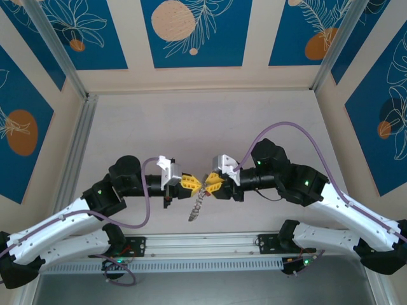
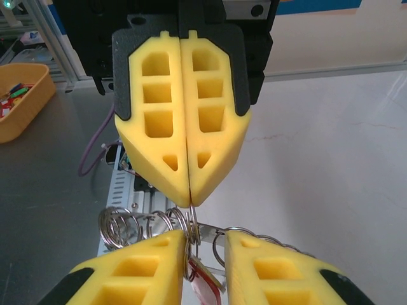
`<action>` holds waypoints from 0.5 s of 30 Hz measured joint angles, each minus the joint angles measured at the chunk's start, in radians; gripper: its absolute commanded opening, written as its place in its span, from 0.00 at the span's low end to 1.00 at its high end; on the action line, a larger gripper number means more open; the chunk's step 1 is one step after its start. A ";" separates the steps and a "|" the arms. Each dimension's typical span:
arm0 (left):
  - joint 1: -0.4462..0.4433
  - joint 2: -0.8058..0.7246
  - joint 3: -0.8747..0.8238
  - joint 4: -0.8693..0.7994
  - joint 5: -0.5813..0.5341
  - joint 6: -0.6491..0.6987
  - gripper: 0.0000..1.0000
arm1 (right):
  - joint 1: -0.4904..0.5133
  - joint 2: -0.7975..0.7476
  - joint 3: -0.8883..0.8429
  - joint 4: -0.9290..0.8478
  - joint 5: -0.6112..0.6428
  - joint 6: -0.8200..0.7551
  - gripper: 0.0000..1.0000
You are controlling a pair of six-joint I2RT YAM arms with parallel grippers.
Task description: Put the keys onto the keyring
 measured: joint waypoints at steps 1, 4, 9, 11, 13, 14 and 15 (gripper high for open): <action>0.000 0.000 0.000 0.000 0.000 0.000 0.00 | -0.001 0.000 0.000 0.002 -0.003 0.000 0.22; 0.000 0.000 0.000 0.000 0.003 0.000 0.00 | -0.003 0.001 0.000 0.006 -0.014 0.000 0.22; 0.000 0.000 0.000 0.000 0.007 0.000 0.00 | -0.005 0.003 0.000 0.007 -0.032 0.000 0.21; 0.000 0.000 0.000 0.000 0.007 0.000 0.00 | -0.005 0.007 0.000 0.007 -0.038 0.000 0.21; 0.000 0.000 0.000 0.000 0.007 0.000 0.00 | -0.005 0.014 0.000 0.006 -0.047 0.000 0.22; 0.000 0.000 0.000 0.000 0.007 0.000 0.00 | -0.005 0.016 0.000 0.006 -0.048 0.000 0.22; 0.000 0.000 0.000 0.000 0.007 0.000 0.00 | -0.005 0.017 0.000 0.006 -0.051 0.000 0.22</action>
